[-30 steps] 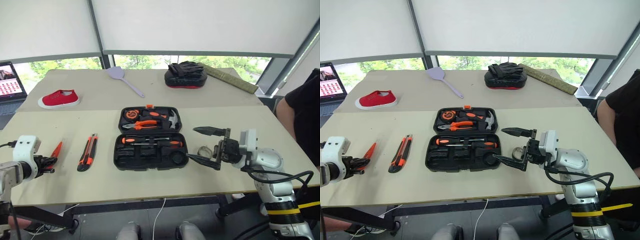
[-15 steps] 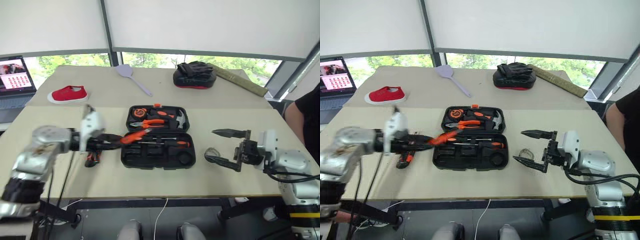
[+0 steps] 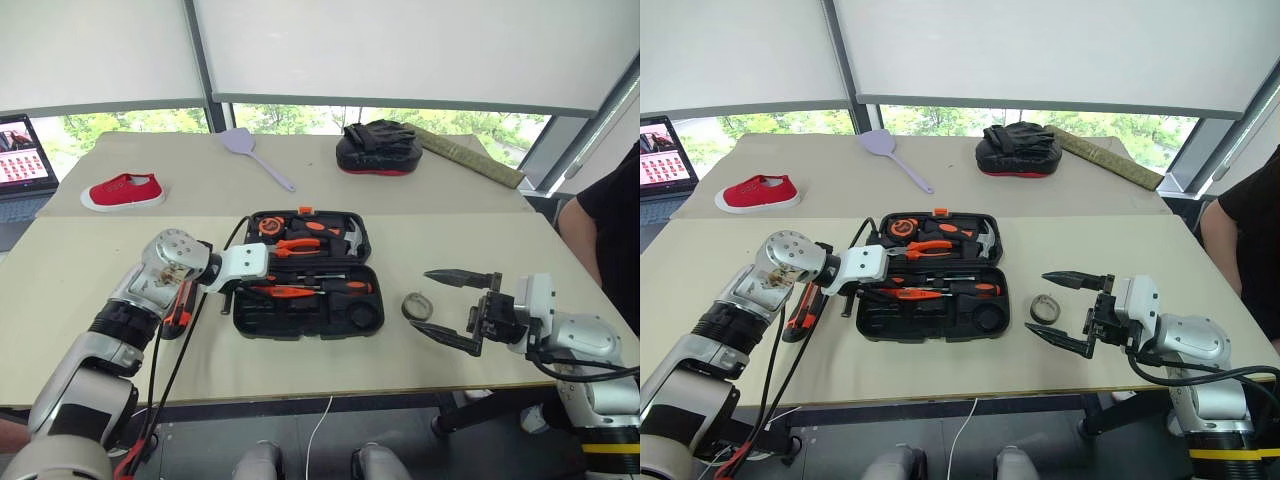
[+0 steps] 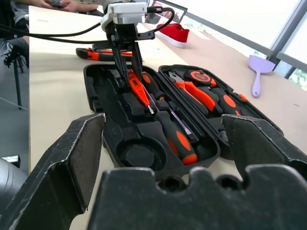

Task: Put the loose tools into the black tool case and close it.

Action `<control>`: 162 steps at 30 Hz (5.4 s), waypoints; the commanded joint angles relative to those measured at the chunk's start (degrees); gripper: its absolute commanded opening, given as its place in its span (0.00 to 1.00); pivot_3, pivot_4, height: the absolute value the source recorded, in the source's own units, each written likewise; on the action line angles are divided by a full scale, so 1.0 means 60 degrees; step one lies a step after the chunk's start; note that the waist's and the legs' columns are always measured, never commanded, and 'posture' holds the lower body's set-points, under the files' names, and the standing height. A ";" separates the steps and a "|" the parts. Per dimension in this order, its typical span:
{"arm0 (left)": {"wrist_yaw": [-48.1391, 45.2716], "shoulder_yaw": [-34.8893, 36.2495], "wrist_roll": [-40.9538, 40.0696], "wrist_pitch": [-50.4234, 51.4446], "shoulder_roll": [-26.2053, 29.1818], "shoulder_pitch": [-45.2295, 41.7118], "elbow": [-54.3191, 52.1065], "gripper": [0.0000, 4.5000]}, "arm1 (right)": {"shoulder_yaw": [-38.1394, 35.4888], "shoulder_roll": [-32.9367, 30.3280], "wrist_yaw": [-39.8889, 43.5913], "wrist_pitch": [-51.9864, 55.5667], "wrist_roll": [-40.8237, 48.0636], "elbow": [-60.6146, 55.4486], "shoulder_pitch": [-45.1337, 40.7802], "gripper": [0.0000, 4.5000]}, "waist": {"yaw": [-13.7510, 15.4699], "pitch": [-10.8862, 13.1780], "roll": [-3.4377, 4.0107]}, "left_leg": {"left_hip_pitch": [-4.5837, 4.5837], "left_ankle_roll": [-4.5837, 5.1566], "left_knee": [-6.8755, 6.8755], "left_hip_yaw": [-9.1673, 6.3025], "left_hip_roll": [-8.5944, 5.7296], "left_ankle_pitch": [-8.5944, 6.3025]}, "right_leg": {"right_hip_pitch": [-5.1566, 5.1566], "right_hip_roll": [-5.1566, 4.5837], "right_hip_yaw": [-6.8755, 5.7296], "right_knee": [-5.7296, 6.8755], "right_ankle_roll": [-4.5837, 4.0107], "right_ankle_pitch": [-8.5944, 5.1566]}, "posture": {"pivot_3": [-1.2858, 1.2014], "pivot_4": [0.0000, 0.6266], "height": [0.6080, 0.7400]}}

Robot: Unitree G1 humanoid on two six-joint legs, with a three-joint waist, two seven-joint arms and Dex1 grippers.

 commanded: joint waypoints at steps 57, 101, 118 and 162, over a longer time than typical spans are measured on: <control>-0.0922 -0.0409 0.1625 0.3586 0.0389 0.0337 -0.3541 0.11 | -0.0016 -0.0020 -0.0066 0.0067 0.0039 -0.0246 -0.0124 1.00 | 0.0098 -0.0013 0.0021 | 0.0049 -0.0002 -0.0002 -0.0016 0.0074 -0.0002 | -0.0002 0.0138 0.0086 0.0008 -0.0035 -0.0005 | 0.52 0.24 1.00; 0.0111 0.2959 -0.2238 0.0729 -0.1061 0.2149 -0.1894 0.02 | 0.0245 0.0307 -0.0223 0.0038 0.0013 -0.0167 -0.0474 1.00 | 0.0081 -0.0012 0.0020 | 0.0042 0.0003 0.0027 -0.0024 0.0083 -0.0005 | -0.0001 0.0142 0.0072 0.0021 -0.0072 0.0019 | 0.52 0.24 1.00; 0.0559 0.2043 -0.1210 0.0380 -0.1114 0.2274 -0.0729 0.00 | 0.0313 0.0392 -0.0332 0.0159 -0.0037 -0.0383 -0.0330 1.00 | 0.0119 -0.0013 0.0021 | 0.0044 0.0002 0.0033 -0.0024 0.0084 -0.0005 | 0.0004 0.0143 0.0069 0.0022 -0.0072 0.0025 | 0.52 0.24 1.00; 0.7254 1.1506 -0.7548 0.8491 0.0387 1.1387 -0.8357 0.99 | 0.0679 0.1004 0.1750 -0.0864 0.0807 0.0576 -0.0750 1.00 | 0.0186 -0.0021 0.0012 | 0.0070 -0.0147 -0.0022 0.0033 0.0168 -0.0083 | -0.0058 -0.0018 -0.0069 -0.0010 -0.0118 -0.0045 | 0.52 0.24 1.00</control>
